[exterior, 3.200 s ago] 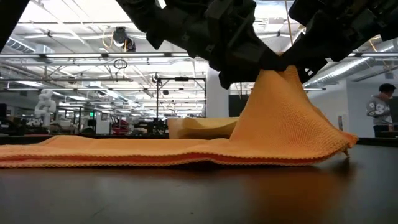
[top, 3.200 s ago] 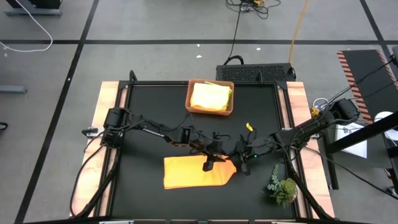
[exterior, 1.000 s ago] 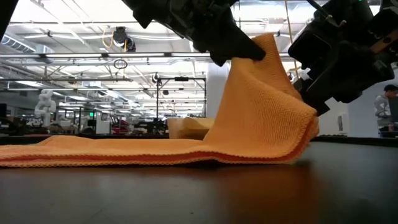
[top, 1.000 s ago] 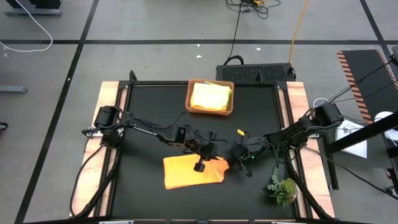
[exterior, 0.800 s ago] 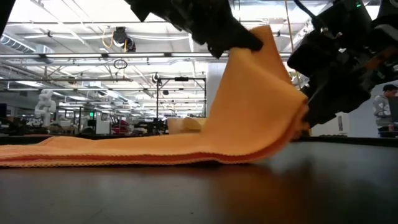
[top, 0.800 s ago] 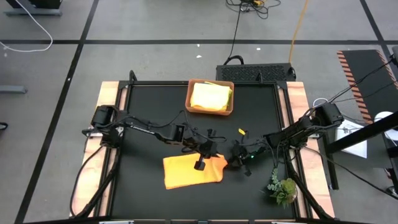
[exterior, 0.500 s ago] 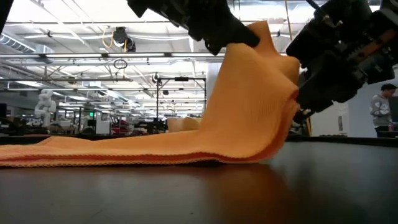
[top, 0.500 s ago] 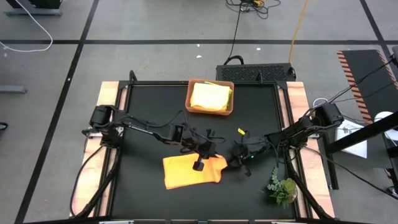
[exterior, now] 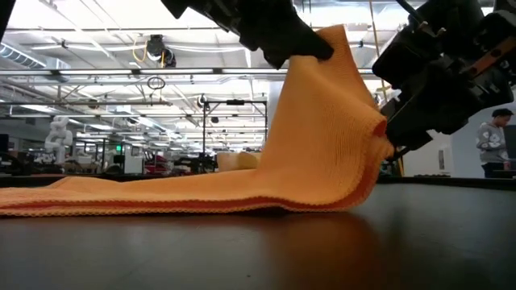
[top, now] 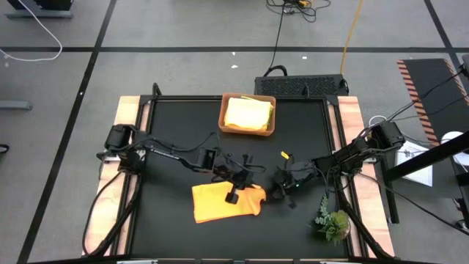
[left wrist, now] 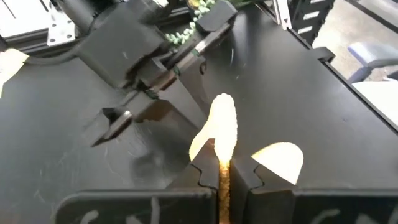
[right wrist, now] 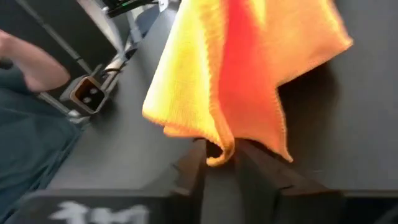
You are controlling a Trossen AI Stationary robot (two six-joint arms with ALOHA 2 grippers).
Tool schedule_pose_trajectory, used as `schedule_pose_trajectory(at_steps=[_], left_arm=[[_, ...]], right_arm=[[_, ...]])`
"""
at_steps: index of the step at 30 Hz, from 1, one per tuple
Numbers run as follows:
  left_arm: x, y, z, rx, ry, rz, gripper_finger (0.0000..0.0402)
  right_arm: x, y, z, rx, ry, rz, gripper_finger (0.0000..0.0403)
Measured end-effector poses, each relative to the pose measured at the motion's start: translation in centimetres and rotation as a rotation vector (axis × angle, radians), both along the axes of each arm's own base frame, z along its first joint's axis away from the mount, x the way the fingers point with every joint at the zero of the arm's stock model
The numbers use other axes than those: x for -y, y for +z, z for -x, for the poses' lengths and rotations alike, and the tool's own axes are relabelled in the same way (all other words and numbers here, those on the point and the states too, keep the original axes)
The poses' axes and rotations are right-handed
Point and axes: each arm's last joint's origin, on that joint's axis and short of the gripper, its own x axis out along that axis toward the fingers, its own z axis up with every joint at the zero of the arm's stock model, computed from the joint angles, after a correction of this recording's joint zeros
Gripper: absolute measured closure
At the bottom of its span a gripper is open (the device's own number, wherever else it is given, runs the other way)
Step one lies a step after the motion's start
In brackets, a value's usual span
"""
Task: Fold microfiber towels
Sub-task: Fold the orange microfiber towel
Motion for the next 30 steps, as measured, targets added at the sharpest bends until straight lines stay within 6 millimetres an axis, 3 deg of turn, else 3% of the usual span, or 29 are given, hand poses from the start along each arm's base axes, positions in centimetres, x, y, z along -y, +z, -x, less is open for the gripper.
schedule_pose_trajectory(at_steps=[10,16,23,30], left_arm=[[1.6,-0.2,0.4,-0.013,-0.049,-0.030,0.0397],[1.6,0.0,0.3,0.015,-0.058,-0.044,0.0398],[1.5,0.1,0.3,0.018,-0.040,-0.048,0.0396],[1.7,1.9,0.9,0.073,-0.026,-0.057,0.0393]], right_arm=[[0.4,1.2,-0.7,0.157,-0.056,0.037,0.0180],[-0.5,3.1,-2.4,0.217,0.059,0.001,0.0122],[-1.0,3.2,-3.4,0.143,0.065,0.069,0.0125],[-0.6,2.5,-3.2,0.076,-0.016,0.129,0.0189]])
